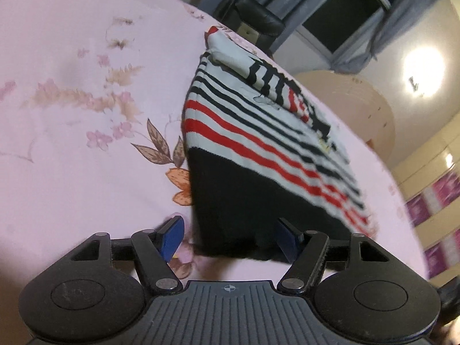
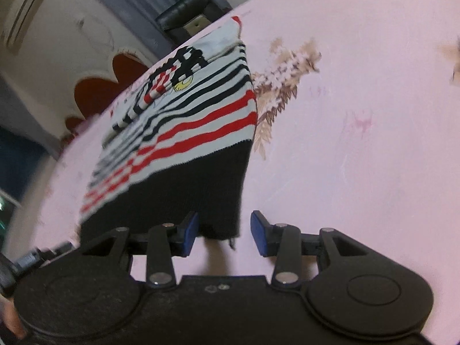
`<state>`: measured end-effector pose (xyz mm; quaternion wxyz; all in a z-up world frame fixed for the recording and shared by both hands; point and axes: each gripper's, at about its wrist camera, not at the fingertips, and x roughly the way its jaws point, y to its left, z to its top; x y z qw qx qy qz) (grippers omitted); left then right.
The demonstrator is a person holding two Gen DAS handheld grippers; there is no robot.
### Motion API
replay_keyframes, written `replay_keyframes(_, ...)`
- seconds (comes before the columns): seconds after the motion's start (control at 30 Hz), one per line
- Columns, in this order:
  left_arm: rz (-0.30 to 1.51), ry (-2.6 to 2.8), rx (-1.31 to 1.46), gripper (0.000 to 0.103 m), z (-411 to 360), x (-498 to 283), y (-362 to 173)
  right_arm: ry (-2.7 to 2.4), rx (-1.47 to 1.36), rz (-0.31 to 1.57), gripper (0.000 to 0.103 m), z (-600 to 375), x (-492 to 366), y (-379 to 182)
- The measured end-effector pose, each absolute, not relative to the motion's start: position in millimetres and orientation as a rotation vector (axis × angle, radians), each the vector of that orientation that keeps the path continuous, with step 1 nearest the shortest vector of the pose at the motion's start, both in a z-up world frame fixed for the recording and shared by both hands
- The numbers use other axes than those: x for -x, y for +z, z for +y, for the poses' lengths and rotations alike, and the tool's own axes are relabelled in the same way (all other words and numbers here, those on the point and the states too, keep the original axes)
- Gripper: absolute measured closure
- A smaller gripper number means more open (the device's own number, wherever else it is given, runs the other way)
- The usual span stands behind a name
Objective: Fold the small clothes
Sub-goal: 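Grasp the black hem with both grippers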
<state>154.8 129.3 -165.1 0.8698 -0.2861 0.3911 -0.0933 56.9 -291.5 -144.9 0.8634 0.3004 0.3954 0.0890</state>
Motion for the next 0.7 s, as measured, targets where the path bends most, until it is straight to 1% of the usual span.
replay_keyframes(0.1,0.817,-0.209,0.645,0.049,133,-161,-172,0.209,-0.713,0.825,0.063,-298,-64,-151)
replay_keyframes(0.3,0.800,-0.256,0.729,0.049,138,-181,-181,0.248,-0.801,0.842,0.066,-301,-84,-159)
replay_keyframes(0.47,0.802,-0.304,0.766,0.049,136,-198,-187,0.283,-0.802,0.859,0.067,-293,-101,-159)
replay_keyframes(0.5,0.803,-0.310,0.766,0.052,135,-200,-187,0.290,-0.802,0.861,0.067,-290,-103,-160)
replay_keyframes(0.53,0.811,-0.307,0.757,0.065,133,-203,-187,0.294,-0.803,0.864,0.069,-288,-106,-160)
replay_keyframes(0.57,0.824,-0.296,0.743,0.072,133,-204,-189,0.295,-0.802,0.866,0.071,-287,-107,-161)
replay_keyframes(0.6,0.832,-0.282,0.733,0.086,133,-205,-190,0.296,-0.796,0.870,0.078,-285,-109,-161)
replay_keyframes(0.63,0.836,-0.268,0.731,0.094,135,-204,-192,0.296,-0.788,0.880,0.091,-283,-110,-162)
replay_keyframes(0.67,0.834,-0.263,0.739,0.094,138,-203,-194,0.295,-0.778,0.890,0.096,-282,-110,-163)
replay_keyframes(0.7,0.828,-0.263,0.743,0.095,140,-202,-194,0.293,-0.753,0.890,0.096,-280,-109,-163)
